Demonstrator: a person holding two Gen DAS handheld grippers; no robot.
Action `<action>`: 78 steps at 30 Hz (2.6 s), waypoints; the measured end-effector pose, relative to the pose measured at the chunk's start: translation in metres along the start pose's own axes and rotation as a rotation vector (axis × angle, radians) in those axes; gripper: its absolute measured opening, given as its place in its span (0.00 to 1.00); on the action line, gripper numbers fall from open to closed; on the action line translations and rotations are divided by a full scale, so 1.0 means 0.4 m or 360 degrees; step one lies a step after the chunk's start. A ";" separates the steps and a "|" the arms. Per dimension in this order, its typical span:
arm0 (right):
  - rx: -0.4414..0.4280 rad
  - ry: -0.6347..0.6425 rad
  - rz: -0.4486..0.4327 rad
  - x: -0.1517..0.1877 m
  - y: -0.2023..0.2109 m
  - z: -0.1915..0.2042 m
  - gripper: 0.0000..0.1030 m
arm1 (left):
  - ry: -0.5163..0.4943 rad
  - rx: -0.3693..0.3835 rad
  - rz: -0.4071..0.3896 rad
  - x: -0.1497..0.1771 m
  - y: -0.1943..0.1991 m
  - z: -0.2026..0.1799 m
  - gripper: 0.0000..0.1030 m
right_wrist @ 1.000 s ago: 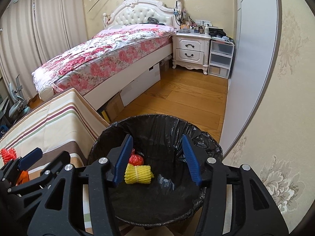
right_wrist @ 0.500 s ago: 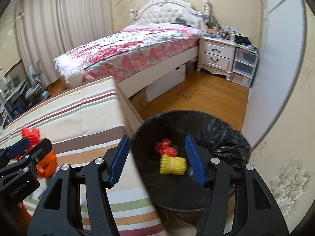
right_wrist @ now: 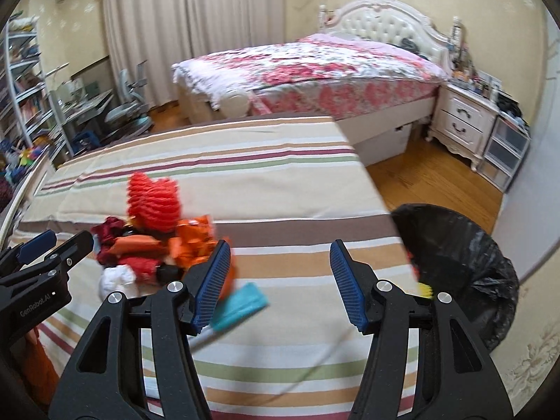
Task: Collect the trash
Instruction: 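Move both open grippers back to the trash pile, then grasp the orange plastic bag with the right gripper while the left grasps the red foam net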
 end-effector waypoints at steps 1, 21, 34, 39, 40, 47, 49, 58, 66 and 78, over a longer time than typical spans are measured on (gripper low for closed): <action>-0.0015 0.0020 0.0005 0.000 -0.004 0.018 0.56 | 0.0017 -0.0013 0.0001 0.002 0.001 0.017 0.73; -0.0092 0.0077 0.0196 0.032 -0.100 0.111 0.36 | 0.0086 -0.0047 0.0038 0.020 -0.020 0.108 0.74; 0.0028 0.0010 0.0094 -0.002 -0.079 0.016 0.32 | 0.0018 0.0034 0.0034 -0.013 -0.032 0.032 0.74; 0.0064 -0.0048 0.0080 -0.012 -0.086 -0.042 0.33 | -0.0034 0.0071 0.0040 -0.034 -0.051 -0.023 0.74; 0.0068 -0.0058 0.0079 -0.014 -0.087 -0.052 0.33 | -0.0047 0.0075 0.0039 -0.038 -0.054 -0.035 0.74; 0.0069 -0.0117 0.0072 -0.022 -0.100 -0.110 0.33 | -0.0136 0.0092 0.0058 -0.071 -0.106 -0.115 0.74; 0.0067 -0.0130 0.0070 -0.027 -0.104 -0.122 0.33 | -0.0152 0.0082 0.0073 -0.076 -0.126 -0.132 0.74; 0.0034 -0.0158 0.0068 -0.042 -0.125 -0.150 0.33 | -0.0164 0.0073 0.0183 -0.067 -0.191 -0.152 0.73; 0.0017 -0.0151 0.0100 -0.027 -0.142 -0.144 0.33 | -0.0208 0.0087 0.0175 -0.052 -0.186 -0.151 0.56; 0.0043 -0.0161 0.0064 -0.010 -0.088 -0.155 0.33 | -0.0163 0.0147 0.0119 -0.057 -0.130 -0.145 0.48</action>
Point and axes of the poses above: each gripper's, at about its wrist camera, not at the fingertips, and y roughly against the way its jaws point, z to its left, x to its underside, the point moved 4 cm from there along -y, roughly the way its jaws point, and after that the axes turned 4 degrees about -z, right-handed, at the moved point
